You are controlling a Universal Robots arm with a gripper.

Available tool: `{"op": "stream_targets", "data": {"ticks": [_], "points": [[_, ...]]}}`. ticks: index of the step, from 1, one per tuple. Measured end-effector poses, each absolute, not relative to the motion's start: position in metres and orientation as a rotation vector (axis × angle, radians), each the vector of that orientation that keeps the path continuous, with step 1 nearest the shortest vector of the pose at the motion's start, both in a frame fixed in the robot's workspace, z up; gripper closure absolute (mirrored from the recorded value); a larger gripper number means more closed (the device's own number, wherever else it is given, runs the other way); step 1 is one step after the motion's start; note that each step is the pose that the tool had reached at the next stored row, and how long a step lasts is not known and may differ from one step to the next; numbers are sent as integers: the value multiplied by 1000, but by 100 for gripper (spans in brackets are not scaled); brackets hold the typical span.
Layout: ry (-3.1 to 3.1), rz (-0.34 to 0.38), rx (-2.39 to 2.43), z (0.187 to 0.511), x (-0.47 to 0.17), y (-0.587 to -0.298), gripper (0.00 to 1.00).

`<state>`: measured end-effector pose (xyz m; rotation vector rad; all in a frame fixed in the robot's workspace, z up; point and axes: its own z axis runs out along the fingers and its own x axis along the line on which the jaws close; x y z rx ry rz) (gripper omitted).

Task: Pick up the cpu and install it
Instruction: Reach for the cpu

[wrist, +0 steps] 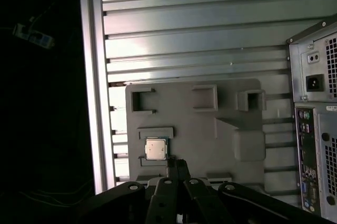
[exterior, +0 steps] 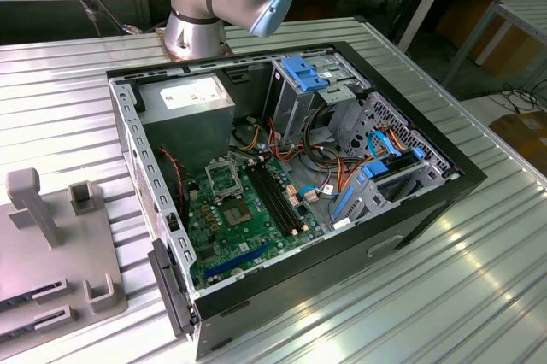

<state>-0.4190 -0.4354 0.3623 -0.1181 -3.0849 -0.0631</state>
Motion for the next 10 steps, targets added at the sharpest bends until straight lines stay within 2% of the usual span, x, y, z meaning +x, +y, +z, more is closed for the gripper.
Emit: {"op": "stream_targets", "data": {"ticks": [10], "points": [[-3085, -63, -118, 362, -433, -435, 89]]}}
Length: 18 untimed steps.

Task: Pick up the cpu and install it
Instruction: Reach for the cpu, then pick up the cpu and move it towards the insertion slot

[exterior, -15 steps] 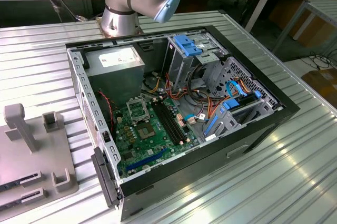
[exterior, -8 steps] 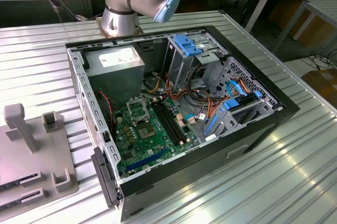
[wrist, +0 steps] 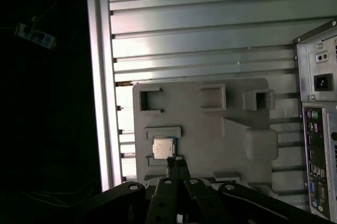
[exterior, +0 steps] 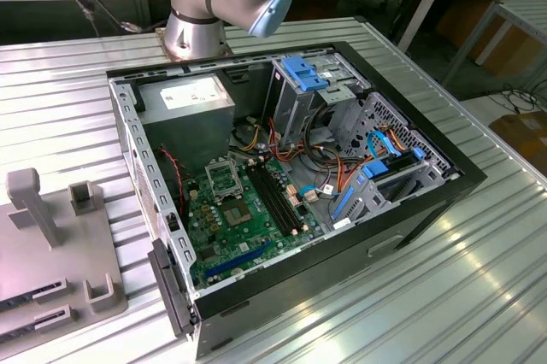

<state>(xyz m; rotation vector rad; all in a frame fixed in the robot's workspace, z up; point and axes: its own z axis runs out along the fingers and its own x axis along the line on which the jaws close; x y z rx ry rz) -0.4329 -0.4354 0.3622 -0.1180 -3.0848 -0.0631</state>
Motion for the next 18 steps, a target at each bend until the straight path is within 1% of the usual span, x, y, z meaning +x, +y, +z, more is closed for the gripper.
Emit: {"op": "stream_targets", "data": {"ticks": [18], "points": [[-3085, -63, -118, 362, -443, -435, 89]]}}
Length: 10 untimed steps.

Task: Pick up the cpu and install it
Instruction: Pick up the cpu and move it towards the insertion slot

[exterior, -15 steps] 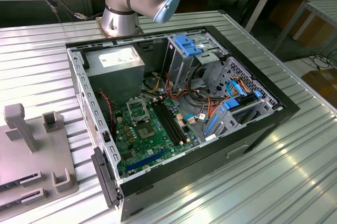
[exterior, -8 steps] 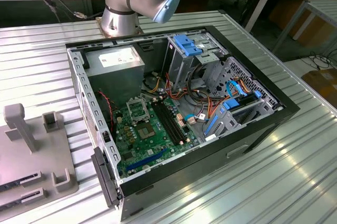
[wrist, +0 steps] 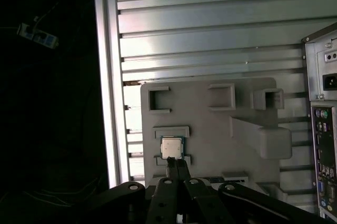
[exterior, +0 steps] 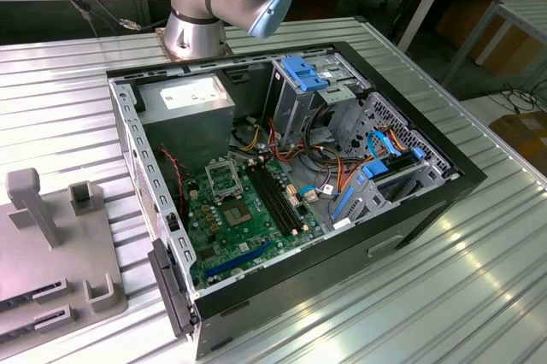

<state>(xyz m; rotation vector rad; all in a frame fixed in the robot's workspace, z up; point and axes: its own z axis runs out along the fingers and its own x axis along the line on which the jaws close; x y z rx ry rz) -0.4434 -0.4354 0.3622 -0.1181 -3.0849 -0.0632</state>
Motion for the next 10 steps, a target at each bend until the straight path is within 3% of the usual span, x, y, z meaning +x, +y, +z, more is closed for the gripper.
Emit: {"op": "stream_targets", "data": {"ticks": [4, 10], "points": [[-3085, -63, -118, 362, -444, -435, 89], [-3085, -63, -118, 362, -444, -435, 58]]}}
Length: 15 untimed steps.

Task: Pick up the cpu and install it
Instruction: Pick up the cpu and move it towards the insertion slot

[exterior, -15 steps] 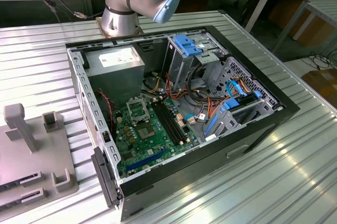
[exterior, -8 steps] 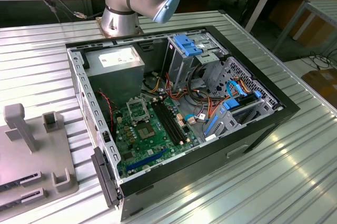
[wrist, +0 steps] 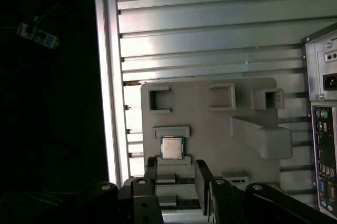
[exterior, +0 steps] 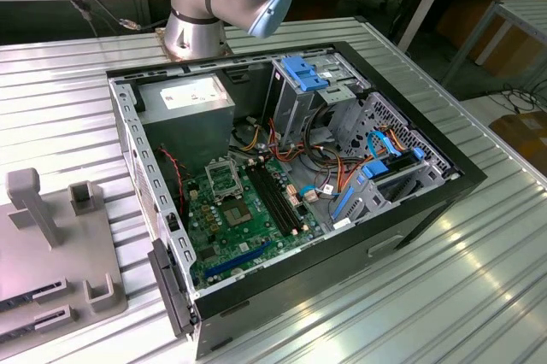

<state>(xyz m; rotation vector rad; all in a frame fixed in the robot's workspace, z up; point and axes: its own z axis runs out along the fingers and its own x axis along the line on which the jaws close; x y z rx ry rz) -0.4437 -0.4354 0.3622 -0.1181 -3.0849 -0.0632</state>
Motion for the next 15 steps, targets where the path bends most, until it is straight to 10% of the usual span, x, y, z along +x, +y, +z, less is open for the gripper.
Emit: {"op": "stream_targets", "data": {"ticks": [15], "points": [[-3085, -63, -118, 361, -445, -435, 58]]}}
